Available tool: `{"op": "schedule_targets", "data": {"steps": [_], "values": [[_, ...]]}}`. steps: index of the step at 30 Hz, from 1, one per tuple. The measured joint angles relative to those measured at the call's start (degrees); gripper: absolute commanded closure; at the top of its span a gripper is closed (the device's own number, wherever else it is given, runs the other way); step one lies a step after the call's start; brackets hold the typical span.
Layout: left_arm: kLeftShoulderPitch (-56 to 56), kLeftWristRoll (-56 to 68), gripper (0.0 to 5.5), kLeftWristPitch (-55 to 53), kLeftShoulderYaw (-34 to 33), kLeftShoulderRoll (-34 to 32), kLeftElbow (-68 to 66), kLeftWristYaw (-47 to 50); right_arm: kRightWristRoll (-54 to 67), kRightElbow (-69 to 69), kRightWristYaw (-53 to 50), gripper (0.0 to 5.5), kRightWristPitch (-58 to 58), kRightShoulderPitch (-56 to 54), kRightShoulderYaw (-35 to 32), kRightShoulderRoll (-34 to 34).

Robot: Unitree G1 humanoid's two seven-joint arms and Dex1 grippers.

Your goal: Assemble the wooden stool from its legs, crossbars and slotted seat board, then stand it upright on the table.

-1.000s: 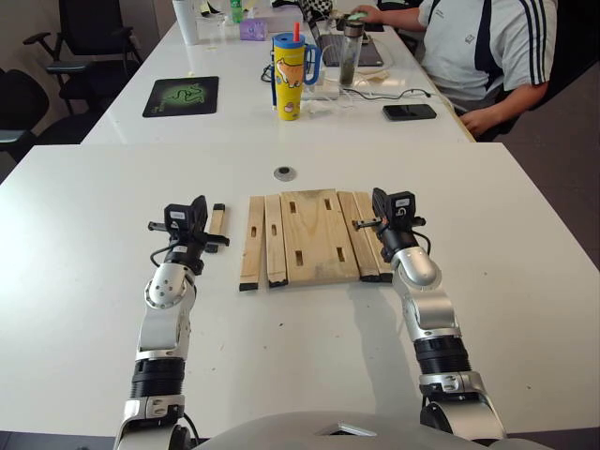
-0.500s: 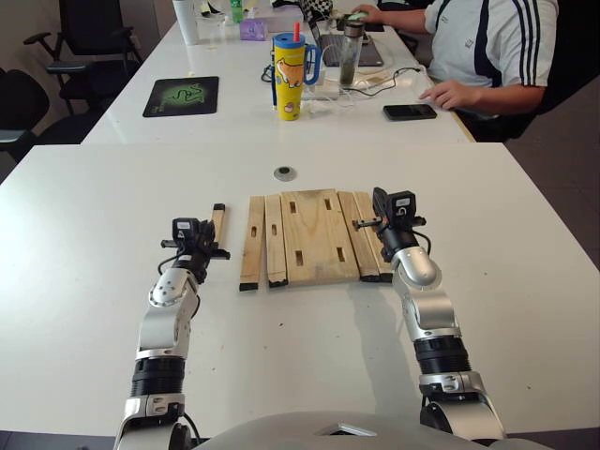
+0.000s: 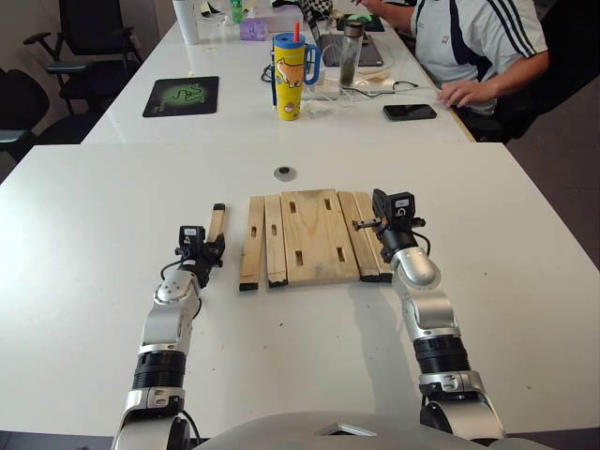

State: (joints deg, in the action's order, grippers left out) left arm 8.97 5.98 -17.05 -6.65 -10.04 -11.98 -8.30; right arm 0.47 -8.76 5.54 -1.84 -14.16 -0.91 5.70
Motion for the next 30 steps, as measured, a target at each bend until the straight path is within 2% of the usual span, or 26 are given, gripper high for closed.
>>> {"op": "schedule_targets", "data": {"steps": [3,12,18,20,25,30], "values": [[0.2,0.0,2.96,-0.9,-0.1,-0.1,-0.3,0.1,0.0,-0.2,0.0,5.5,0.1,-0.2,0.0,0.0],[0.3,-0.4,4.17,-1.3,0.7,-0.3,-0.1,0.0,0.0,-0.3,0.0,5.5,0.2,-0.5,0.0,0.0],[0.3,-0.6,4.18,-0.3,1.1,-0.4,0.2,-0.1,0.1,-0.3,0.2,5.5,0.2,-0.7,0.0,0.0],[0.3,-0.6,4.18,2.5,1.0,-0.4,1.7,-0.1,1.7,0.2,1.6,5.2,-1.5,-1.4,-0.3,0.0],[0.7,1.4,4.18,7.8,1.6,-0.5,9.1,-4.4,22.3,7.4,8.8,4.45,-21.6,-5.1,-3.5,-2.6],[0.9,3.3,4.18,8.6,5.6,-0.4,15.3,-10.0,45.1,11.6,7.2,3.68,-40.1,-7.8,-9.5,-6.0]]}}
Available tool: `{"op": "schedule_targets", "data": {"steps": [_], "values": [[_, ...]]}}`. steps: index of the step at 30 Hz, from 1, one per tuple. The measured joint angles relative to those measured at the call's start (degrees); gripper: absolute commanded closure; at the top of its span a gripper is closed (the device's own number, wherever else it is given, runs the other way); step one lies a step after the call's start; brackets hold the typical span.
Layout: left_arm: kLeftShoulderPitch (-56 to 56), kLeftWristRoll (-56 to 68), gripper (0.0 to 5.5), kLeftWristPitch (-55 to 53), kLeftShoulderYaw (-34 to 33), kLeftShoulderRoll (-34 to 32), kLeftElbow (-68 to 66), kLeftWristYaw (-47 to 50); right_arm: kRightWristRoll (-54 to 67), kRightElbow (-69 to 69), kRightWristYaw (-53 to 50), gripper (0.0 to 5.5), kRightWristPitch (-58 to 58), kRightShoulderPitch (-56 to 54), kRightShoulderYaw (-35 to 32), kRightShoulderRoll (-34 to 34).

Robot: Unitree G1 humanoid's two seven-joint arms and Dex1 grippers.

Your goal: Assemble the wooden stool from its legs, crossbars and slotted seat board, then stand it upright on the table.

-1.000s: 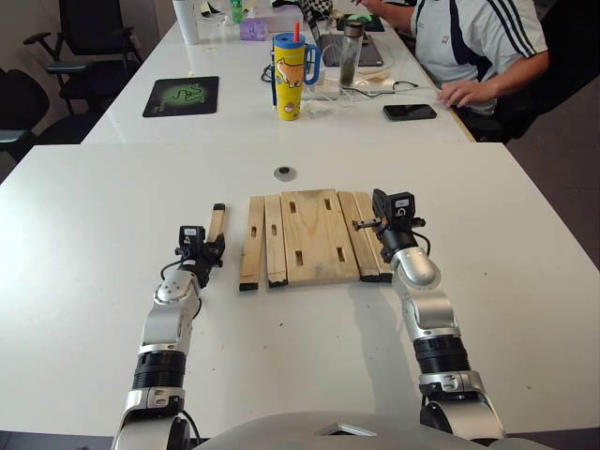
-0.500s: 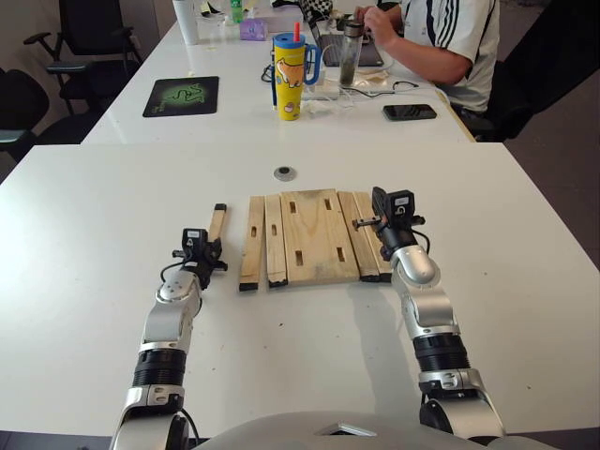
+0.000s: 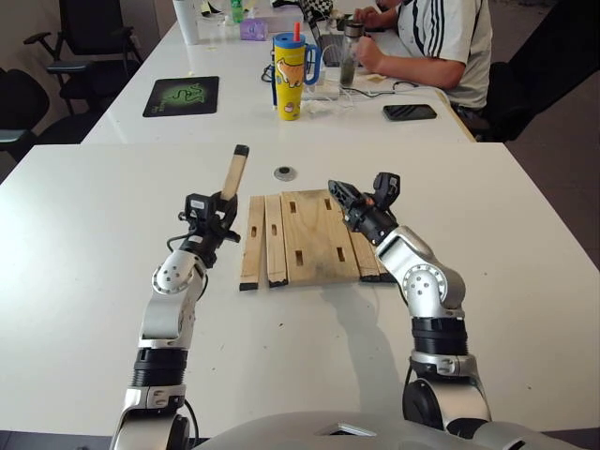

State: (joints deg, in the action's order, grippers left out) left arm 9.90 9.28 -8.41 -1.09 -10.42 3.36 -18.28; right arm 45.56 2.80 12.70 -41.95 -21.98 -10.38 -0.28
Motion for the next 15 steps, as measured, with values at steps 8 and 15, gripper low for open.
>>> {"op": "schedule_targets", "data": {"steps": [8,15], "values": [[0.1,2.6,4.18,-1.3,7.3,0.0,7.5,-8.4,26.9,1.7,-13.4,3.1,-14.4,-2.8,-7.6,-3.9],[-0.5,4.3,4.18,-3.7,8.9,-1.0,9.3,-11.1,31.9,1.3,-18.1,3.25,-13.1,-4.7,-9.0,-3.3]]}}
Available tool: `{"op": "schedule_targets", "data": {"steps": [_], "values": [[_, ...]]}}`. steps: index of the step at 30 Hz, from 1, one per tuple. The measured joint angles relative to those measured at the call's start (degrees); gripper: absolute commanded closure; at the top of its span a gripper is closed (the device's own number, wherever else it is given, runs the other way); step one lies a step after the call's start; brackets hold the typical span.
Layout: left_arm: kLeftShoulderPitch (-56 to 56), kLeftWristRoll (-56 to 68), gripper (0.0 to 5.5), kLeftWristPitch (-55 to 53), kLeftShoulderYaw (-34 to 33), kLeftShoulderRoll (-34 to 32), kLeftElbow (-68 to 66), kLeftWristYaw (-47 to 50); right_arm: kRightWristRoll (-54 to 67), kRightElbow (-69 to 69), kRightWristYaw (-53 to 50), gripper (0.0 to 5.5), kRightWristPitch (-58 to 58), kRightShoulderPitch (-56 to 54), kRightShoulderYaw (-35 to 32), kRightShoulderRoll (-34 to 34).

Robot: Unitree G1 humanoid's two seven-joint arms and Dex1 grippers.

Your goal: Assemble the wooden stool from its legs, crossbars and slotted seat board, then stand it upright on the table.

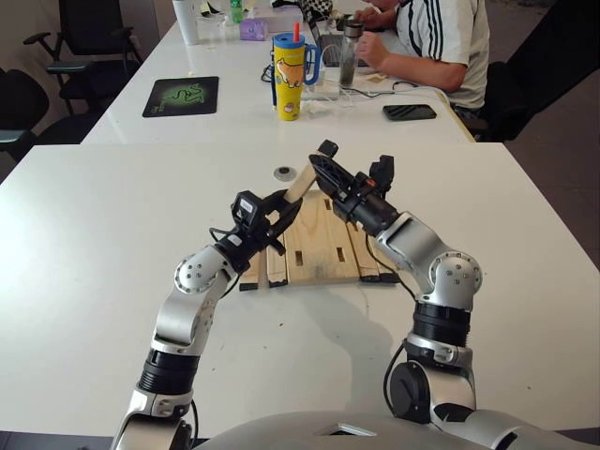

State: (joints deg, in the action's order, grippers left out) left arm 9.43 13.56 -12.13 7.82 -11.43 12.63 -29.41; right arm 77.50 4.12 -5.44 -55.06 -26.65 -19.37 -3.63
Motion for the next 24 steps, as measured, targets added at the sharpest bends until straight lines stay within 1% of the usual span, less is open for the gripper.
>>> {"op": "schedule_targets", "data": {"steps": [3,6,12,13,20,21,23,24], "values": [[-0.6,0.4,4.18,-0.2,0.2,-0.4,0.7,-0.6,0.2,-0.4,-0.6,3.62,1.0,-0.5,-0.1,0.6],[-0.7,0.8,4.18,-0.4,0.4,-0.8,1.0,-1.0,0.4,-0.9,-0.7,4.13,1.4,-0.5,0.0,1.0],[-0.7,1.0,4.18,-0.6,1.0,-0.8,1.3,-1.0,0.5,-1.6,-0.7,4.97,1.9,-0.5,0.2,1.9],[-0.7,1.0,4.18,-0.6,1.0,-0.9,1.4,-1.0,0.4,-1.7,-0.8,5.03,1.9,-0.5,0.2,2.0],[-0.7,1.1,4.18,-0.9,1.0,-1.4,1.6,-1.0,0.2,-2.0,-0.8,5.05,2.0,-0.5,0.7,2.6],[-0.7,1.2,3.89,-1.1,0.9,-1.4,1.6,-0.9,0.0,-2.0,-0.8,5.05,2.2,-0.5,0.7,2.7],[-0.8,1.3,3.56,-1.4,0.8,-1.3,1.6,-0.3,-0.7,-2.0,-0.7,5.06,3.0,-0.5,1.2,2.7],[-1.1,1.2,3.5,-1.8,0.6,-1.3,1.6,0.2,-1.9,-1.6,0.0,5.06,4.3,-0.6,1.6,2.9]]}}
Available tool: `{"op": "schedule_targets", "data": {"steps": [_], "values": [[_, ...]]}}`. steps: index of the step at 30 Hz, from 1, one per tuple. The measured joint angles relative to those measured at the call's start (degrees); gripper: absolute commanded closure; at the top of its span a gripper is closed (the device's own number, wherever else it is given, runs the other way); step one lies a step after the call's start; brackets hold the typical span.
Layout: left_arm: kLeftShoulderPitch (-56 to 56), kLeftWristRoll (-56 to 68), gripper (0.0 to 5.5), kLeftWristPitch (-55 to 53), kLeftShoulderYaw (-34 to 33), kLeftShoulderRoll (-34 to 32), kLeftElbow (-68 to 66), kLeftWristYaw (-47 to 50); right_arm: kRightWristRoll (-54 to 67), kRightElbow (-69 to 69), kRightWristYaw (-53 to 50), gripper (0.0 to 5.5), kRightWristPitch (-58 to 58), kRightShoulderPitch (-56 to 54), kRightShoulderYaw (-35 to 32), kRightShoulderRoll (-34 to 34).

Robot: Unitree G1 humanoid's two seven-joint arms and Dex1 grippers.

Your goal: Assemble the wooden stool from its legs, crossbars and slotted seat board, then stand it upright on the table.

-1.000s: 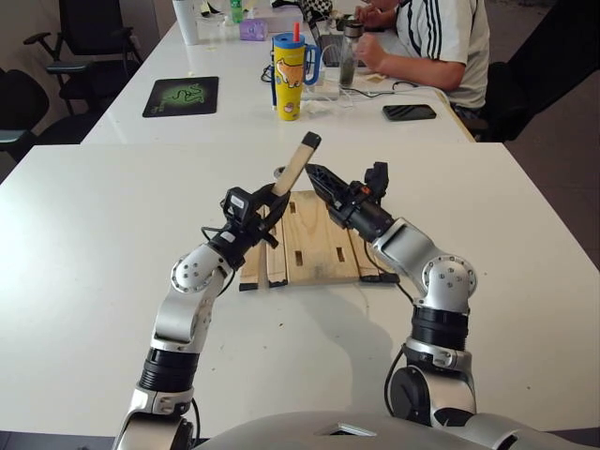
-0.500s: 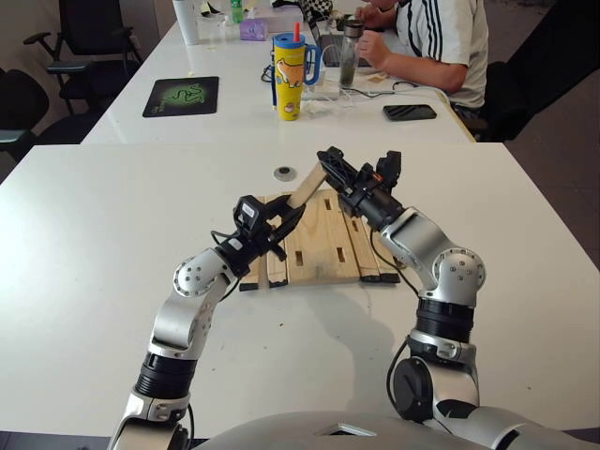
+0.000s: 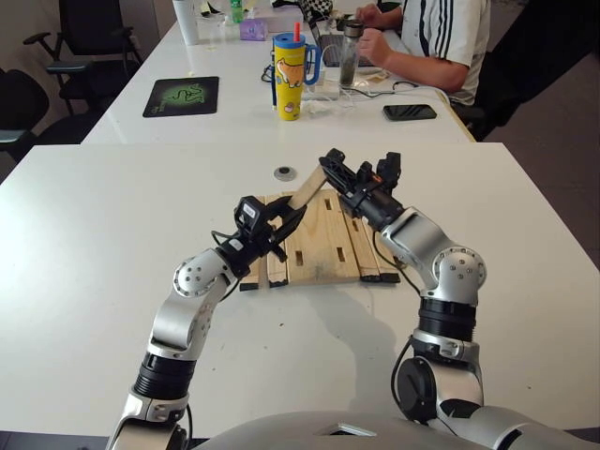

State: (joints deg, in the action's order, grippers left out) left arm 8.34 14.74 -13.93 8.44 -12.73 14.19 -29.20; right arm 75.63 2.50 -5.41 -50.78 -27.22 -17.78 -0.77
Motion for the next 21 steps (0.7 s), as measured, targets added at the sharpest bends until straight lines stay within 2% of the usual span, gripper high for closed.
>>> {"op": "schedule_targets", "data": {"steps": [5,8,14,21], "values": [[-0.8,0.1,2.81,-0.4,-3.2,0.9,-1.7,3.7,-14.2,1.8,4.8,5.06,8.7,0.0,3.3,4.1],[-0.8,0.9,2.78,-0.6,-6.5,1.4,-3.0,6.2,-26.0,-0.4,7.5,5.06,18.1,2.4,5.4,6.5],[0.3,1.6,3.59,-0.6,-10.4,3.1,-6.8,10.0,-44.4,-10.9,12.0,5.06,36.0,7.9,8.5,7.7],[1.3,2.1,3.64,-1.2,-11.6,3.3,-7.9,11.1,-50.7,-13.8,13.0,5.07,43.3,8.0,10.0,4.5]]}}
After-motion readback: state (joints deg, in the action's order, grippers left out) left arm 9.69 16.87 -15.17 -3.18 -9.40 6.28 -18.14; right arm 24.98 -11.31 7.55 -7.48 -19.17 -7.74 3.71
